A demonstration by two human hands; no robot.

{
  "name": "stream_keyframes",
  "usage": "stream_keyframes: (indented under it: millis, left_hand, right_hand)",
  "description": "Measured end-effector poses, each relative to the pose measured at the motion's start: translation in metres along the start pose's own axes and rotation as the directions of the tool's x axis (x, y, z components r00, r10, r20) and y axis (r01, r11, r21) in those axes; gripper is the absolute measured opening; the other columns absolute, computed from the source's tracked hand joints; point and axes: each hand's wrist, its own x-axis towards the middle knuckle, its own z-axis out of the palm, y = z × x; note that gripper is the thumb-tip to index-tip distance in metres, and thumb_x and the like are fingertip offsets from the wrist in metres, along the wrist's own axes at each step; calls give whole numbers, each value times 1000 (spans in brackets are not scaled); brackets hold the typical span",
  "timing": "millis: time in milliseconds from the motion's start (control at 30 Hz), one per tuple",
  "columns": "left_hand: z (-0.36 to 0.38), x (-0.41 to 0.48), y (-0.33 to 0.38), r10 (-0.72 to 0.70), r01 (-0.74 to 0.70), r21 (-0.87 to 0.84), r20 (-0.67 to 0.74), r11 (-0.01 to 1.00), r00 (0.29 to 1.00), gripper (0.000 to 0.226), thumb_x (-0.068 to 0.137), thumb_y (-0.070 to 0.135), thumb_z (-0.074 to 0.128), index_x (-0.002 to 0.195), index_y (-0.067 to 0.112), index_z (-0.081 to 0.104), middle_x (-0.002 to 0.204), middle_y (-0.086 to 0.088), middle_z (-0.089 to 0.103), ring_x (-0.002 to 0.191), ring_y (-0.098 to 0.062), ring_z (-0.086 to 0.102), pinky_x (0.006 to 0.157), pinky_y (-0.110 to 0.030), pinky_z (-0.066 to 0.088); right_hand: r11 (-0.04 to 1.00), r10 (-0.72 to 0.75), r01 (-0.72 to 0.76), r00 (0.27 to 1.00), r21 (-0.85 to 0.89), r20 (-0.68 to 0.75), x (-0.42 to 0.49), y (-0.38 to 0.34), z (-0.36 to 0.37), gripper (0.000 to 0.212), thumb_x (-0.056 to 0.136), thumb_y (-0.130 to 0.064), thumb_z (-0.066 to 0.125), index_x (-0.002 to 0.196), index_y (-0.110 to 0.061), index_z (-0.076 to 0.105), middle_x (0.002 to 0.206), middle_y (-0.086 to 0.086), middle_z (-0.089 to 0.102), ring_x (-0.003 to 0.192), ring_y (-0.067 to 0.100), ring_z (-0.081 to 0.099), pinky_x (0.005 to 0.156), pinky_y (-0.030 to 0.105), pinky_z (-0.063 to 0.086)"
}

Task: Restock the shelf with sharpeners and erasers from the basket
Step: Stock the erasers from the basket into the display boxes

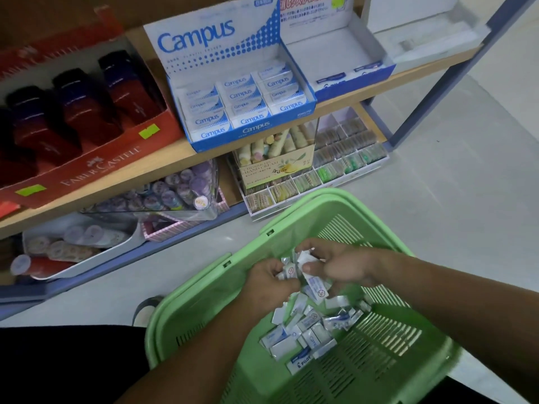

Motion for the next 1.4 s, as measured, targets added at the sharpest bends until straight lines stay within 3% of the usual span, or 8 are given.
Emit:
stream_keyframes:
  millis: [167,433,667,867,1100,1200,1300,1400]
  left_hand:
    - [-16,-41,54,46,-42,-33,112,999,993,11,86,18,73,93,13,66,84,-11,72,65,-23,65,59,-33,51]
    - [-45,-118,146,202,-199,-43,95,979,975,16,61,27,62,53,23,50,58,5,44,57,-17,42,58,-30,32]
    - [-66,-161,209,362,-366,112,62,924,930,44,73,55,69,82,12,70,61,0,56,50,-16,49,57,-29,42]
    - [-85,-177,243,384,-388,18,107,922,917,15,86,19,73,87,7,65,80,-16,67,51,-22,49,44,-22,40]
    - [-94,-164,252,347,-349,8,96,937,933,24,80,-2,71,81,11,51,73,-21,73,51,-13,60,44,-15,39]
    - [-93,-150,248,338,-344,32,125,938,933,22,77,-3,66,90,9,53,69,-21,67,56,-23,60,61,-30,40]
    - [-91,-138,248,391,-398,80,89,914,916,23,77,-2,64,95,13,62,84,-15,68,60,-23,58,57,-27,46]
    - [-88,-128,248,482,-473,188,-3,861,876,19,79,7,72,91,21,68,91,-6,74,64,-14,62,64,-26,50]
  right_hand:
    - [984,-78,56,989,171,128,-61,-38,-11,40,103,-17,56,141,-22,44,128,21,65,109,35,71,89,56,59]
    - [917,-173,91,968,389,182,-159,-81,-8,22,103,-20,47,124,-13,49,98,12,67,87,32,67,71,40,56]
    - [885,-213,224,974,408,-73,-195,-135,13,23,93,-30,46,107,-17,58,88,12,58,60,24,58,47,22,37]
    - [794,-366,484,864,369,-344,-208,-166,21,21,101,-28,52,117,-17,61,92,11,62,60,19,59,43,19,31]
    - [699,-326,551,812,455,-484,-183,-179,11,20,99,-27,61,118,-25,57,86,9,61,58,26,61,49,28,40]
    - [697,-300,525,832,489,-466,-167,-185,5,8,100,-27,56,108,-27,55,86,9,54,58,24,56,50,30,42]
    - [691,-307,537,824,484,-477,-156,-194,2,12,102,-20,50,94,-29,49,73,5,54,53,21,50,50,29,39]
    - [687,-291,536,821,490,-491,-149,-200,5,9,103,-19,47,108,-26,49,65,0,62,52,19,49,49,28,36]
